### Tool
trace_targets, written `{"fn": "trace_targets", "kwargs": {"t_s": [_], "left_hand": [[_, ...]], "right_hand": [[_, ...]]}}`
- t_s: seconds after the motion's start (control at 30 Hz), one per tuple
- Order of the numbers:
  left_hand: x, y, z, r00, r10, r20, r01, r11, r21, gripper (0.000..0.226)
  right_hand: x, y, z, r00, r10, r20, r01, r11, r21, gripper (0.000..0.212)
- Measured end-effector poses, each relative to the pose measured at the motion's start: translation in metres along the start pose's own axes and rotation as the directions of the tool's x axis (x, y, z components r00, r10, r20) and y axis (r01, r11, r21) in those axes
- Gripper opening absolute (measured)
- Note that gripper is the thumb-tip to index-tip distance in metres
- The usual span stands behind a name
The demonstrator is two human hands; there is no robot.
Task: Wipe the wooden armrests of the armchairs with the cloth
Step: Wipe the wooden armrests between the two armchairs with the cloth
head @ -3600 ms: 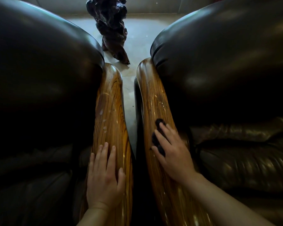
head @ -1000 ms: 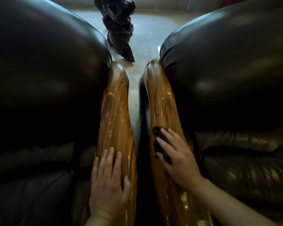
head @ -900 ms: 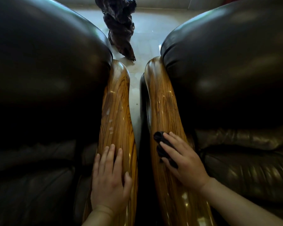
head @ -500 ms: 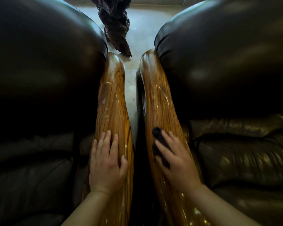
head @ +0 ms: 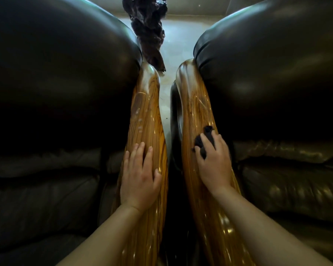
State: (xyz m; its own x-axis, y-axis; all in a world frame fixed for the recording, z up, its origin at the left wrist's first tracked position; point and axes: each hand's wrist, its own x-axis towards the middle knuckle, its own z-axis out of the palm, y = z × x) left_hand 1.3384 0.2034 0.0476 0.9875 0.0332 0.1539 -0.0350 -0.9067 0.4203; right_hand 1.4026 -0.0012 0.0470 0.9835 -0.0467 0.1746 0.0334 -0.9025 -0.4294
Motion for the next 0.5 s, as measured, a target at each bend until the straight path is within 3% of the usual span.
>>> {"fn": "trace_targets", "kwargs": {"t_s": [0.1,0.17,0.27,0.37,0.43,0.5], "left_hand": [[-0.007,-0.007,-0.006,1.0,-0.011,-0.012,0.01,0.999,-0.052,0.056],[-0.016,-0.02,-0.01,1.0,0.004,-0.015,-0.005,1.0,-0.008,0.057],[-0.028,-0.04,-0.008,1.0,0.009,0.017,-0.009,1.0,0.026,0.058],[-0.029,-0.047,-0.003,0.999,-0.011,0.033,0.009,0.999,0.048,0.06],[-0.029,-0.048,-0.001,0.999,0.005,0.04,-0.008,0.998,0.063,0.061],[-0.029,-0.048,-0.002,0.999,0.005,0.038,-0.007,0.998,0.058,0.061]], "right_hand": [[-0.034,-0.009,-0.003,0.926,-0.345,0.152,0.354,0.934,-0.041,0.051],[-0.036,-0.006,-0.011,0.877,-0.448,0.175,0.451,0.892,0.022,0.05],[-0.017,-0.03,-0.019,0.928,-0.361,0.098,0.336,0.919,0.207,0.041],[0.009,-0.077,-0.011,0.953,-0.303,0.022,0.267,0.867,0.42,0.036],[0.027,-0.103,0.001,0.947,-0.32,0.01,0.281,0.848,0.45,0.036],[0.038,-0.124,0.016,0.934,-0.344,0.095,0.285,0.879,0.382,0.041]]}}
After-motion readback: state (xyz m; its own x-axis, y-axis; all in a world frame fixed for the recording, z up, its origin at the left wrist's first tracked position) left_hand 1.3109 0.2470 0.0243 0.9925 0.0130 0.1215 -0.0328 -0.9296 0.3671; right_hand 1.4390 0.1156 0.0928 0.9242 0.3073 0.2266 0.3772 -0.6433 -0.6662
